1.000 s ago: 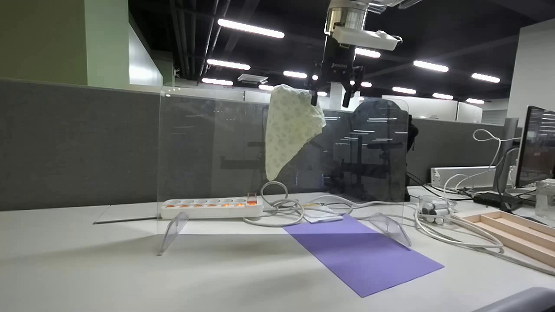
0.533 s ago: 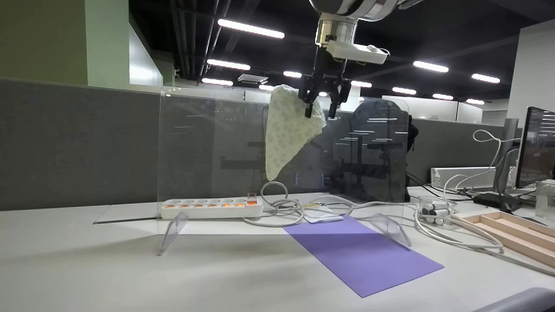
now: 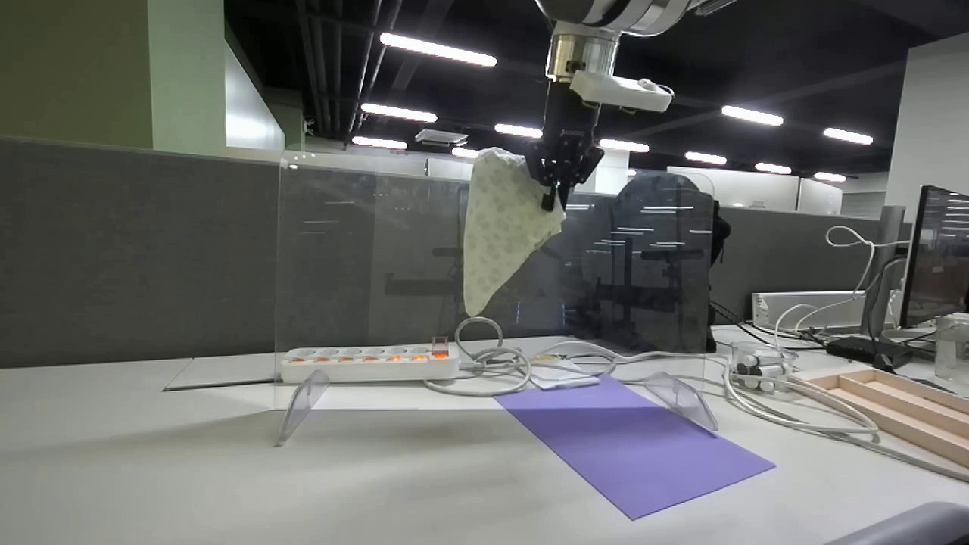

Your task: Remove the white cloth from the glass panel

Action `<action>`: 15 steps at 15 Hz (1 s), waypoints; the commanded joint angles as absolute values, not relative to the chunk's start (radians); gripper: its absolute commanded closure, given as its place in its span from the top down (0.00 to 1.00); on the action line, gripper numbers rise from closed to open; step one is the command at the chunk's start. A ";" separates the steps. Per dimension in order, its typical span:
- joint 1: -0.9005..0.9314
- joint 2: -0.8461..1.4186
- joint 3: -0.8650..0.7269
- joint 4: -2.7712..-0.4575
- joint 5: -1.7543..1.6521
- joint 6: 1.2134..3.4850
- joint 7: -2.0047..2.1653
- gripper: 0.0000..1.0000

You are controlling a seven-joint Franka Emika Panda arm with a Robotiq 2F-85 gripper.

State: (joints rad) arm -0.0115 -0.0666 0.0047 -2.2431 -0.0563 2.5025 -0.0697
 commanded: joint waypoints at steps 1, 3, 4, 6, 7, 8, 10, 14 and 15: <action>-0.002 -0.068 0.000 -2.232 -0.020 2.463 -0.124 0.00; 0.008 -0.066 0.000 -2.232 0.037 2.382 -0.202 0.00; 0.011 -0.067 0.000 -2.234 0.057 2.329 -0.238 0.00; 0.013 -0.065 0.002 -2.241 0.054 2.223 -0.278 0.00; 0.014 -0.062 0.002 -2.247 0.048 2.176 -0.293 0.00; 0.014 -0.059 0.002 -2.253 0.045 2.131 -0.305 0.00; 0.014 -0.050 0.004 -2.271 0.032 2.051 -0.318 0.00; 0.013 -0.031 0.009 -2.327 -0.047 1.985 -0.273 0.27; 0.013 -0.027 0.009 -2.343 -0.069 1.997 -0.253 0.28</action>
